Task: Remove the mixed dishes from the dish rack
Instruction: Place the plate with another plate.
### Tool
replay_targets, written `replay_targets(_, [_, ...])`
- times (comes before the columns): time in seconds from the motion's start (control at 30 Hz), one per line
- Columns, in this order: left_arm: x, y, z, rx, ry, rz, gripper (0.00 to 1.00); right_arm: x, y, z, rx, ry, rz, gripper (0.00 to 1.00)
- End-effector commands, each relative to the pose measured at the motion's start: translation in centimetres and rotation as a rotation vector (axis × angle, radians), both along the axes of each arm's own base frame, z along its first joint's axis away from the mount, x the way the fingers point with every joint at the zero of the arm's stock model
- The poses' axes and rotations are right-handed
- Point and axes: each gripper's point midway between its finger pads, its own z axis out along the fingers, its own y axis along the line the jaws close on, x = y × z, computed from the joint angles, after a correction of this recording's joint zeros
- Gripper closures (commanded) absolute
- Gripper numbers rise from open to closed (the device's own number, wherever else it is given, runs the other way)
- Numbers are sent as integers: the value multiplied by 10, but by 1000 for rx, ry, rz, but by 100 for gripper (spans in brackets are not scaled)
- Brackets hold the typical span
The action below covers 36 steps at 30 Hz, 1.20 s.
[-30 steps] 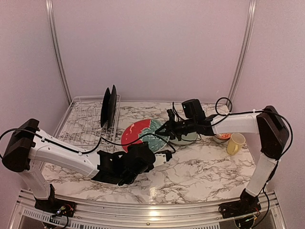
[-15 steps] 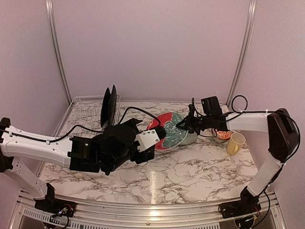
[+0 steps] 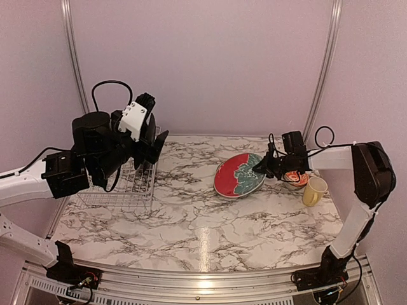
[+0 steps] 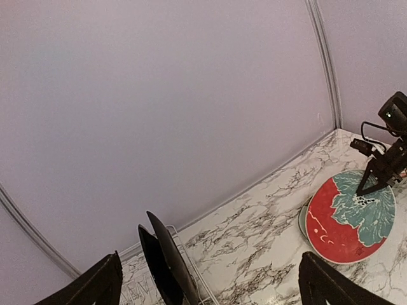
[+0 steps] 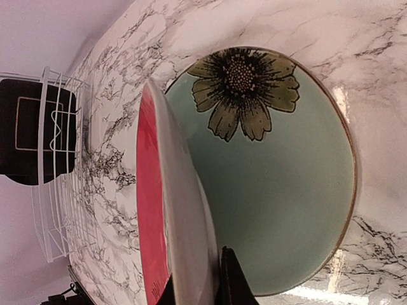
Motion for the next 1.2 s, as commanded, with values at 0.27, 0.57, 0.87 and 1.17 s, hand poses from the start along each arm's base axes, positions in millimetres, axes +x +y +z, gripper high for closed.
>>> replay_targets(0.27, [21,45,14,-153,-6,95,1,46,-15,27,26,-132,42,95])
replay_targets(0.57, [25,49,8,-120,-18,133,1,52,-14,1,-7,-101,72,79])
replay_targets(0.87, [24,53,11,-129,-29,137,1,54,-30,-15,-152,-91,59,58])
replay_targets(1.17, [27,51,7,-115,-23,141,1,54,-29,-20,-318,-84,69,35])
